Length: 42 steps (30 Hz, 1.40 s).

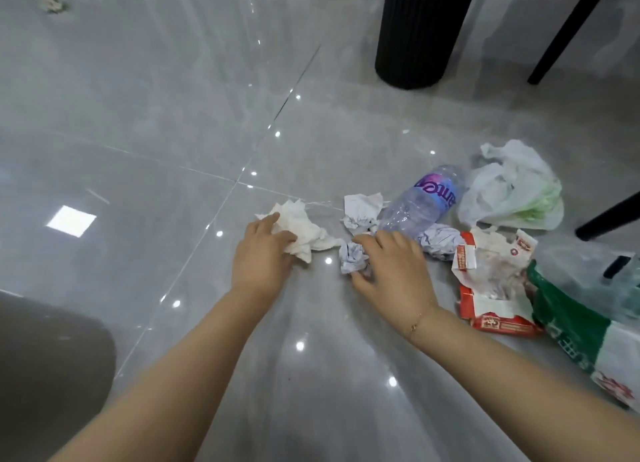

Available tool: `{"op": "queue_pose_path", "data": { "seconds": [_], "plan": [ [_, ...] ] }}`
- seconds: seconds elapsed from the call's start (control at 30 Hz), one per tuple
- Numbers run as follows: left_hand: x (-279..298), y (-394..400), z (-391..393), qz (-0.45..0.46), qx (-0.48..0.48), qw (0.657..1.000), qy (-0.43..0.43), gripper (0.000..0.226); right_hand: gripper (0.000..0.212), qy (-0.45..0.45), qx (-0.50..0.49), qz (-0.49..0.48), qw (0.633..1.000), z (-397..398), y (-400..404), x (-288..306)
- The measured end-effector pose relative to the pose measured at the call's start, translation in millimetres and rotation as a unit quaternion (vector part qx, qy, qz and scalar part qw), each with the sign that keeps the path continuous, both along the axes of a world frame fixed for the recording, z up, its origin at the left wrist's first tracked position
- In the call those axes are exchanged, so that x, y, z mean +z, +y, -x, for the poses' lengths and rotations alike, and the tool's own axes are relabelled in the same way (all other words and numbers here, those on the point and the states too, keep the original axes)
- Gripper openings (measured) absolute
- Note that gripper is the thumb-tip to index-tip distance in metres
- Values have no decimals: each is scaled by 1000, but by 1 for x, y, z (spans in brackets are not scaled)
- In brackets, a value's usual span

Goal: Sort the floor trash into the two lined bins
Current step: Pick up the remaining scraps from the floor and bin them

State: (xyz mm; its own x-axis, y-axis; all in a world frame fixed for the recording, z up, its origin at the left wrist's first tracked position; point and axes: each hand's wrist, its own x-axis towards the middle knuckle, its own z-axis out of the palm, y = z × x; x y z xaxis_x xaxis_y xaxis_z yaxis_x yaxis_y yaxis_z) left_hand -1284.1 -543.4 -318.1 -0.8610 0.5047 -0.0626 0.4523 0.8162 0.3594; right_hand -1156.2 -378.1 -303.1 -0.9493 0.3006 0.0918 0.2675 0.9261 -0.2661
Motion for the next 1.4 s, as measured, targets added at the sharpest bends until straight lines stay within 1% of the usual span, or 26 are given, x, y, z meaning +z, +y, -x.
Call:
{"op": "queue_pose_path", "data": {
  "seconds": [0.07, 0.13, 0.23, 0.33, 0.4, 0.43, 0.47, 0.5, 0.57, 0.6, 0.63, 0.67, 0.7, 0.73, 0.77, 0.8, 0.83, 0.87, 0.9, 0.97, 1.03, 1.1, 1.2, 1.23, 1.33, 1.4],
  "plan": [
    [0, -7, -1, -59, 33, 998, 7, 22, 32, 18, 11, -65, 998, 5, 2, -8],
    [6, -13, -3, -142, 98, 985, -16, 17, 28, 16, 19, -102, 995, 6, 2, -14],
    [18, -27, -6, -261, 210, 937, -97, 8, 27, 15, 26, -123, 992, 5, 0, -18],
    [35, -42, -10, -367, 276, 864, -204, 10, 22, 22, 36, -105, 994, 3, 0, -17],
    [45, -51, -15, -392, 300, 838, -233, 10, 18, 27, 41, -66, 997, 0, 0, -16],
    [48, -56, -17, -393, 305, 835, -234, 10, 16, 35, 40, -37, 998, -4, -1, -14],
    [51, -60, -19, -391, 306, 837, -230, 11, 13, 45, 33, -4, 998, -8, -2, -13],
    [51, -64, -20, -382, 303, 847, -212, 13, 11, 51, 23, 31, 998, -12, -4, -11],
    [51, -66, -21, -334, 289, 888, -129, 21, 15, 48, 6, 79, 996, -20, -7, -8],
    [51, -62, -21, -305, 277, 908, -78, 21, 17, 42, 5, 85, 996, -24, -8, -8],
    [53, -54, -21, -290, 257, 921, -33, 16, 18, 34, 7, 83, 996, -29, -9, -9],
    [53, -44, -20, -285, 225, 932, -17, 9, 19, 24, 10, 82, 996, -32, -9, -10],
    [50, -33, -19, -271, 179, 945, -27, 3, 19, 13, 9, 85, 996, -35, -10, -11],
    [47, -21, -19, -231, 122, 963, -59, 6, 19, 4, 6, 92, 996, -38, -11, -12],
    [41, -11, -20, -165, 61, 979, -106, 21, 17, 0, 2, 98, 995, -40, -11, -12],
    [34, -5, -21, -95, 13, 984, -153, 36, 14, 1, -1, 103, 995, -41, -12, -13],
    [30, -1, -22, -54, -14, 981, -184, 47, 12, 2, -3, 105, 994, -42, -12, -14],
    [27, 0, -22, -44, -21, 981, -190, 49, 11, 3, -2, 107, 994, -42, -12, -14],
    [24, -1, -21, -60, -18, 984, -166, 47, 11, 3, 2, 108, 994, -42, -12, -15],
    [20, -4, -18, -95, -6, 993, -70, 36, 11, 2, 10, 111, 994, -41, -13, -17],
    [15, -2, -11, -100, 2, 995, -4, 29, 13, 9, 16, 114, 993, -38, -15, -20],
    [7, 4, -6, -78, -8, 997, -3, 33, 13, 15, 15, 114, 993, -35, -16, -21],
    [-8, 15, -3, 9, -22, 998, -50, 44, 13, 11, 10, 119, 993, -33, -17, -21],
    [-12, 17, -3, 22, -18, 998, -53, 45, 14, 13, 8, 121, 993, -33, -16, -21],
    [-18, 18, -5, 8, 3, 1000, -30, 37, 12, 16, -3, 134, 991, -36, -13, -20],
    [-19, 16, -8, 23, 0, 1000, -15, 31, 12, 12, -6, 142, 990, -38, -10, -20]
  ]
}}
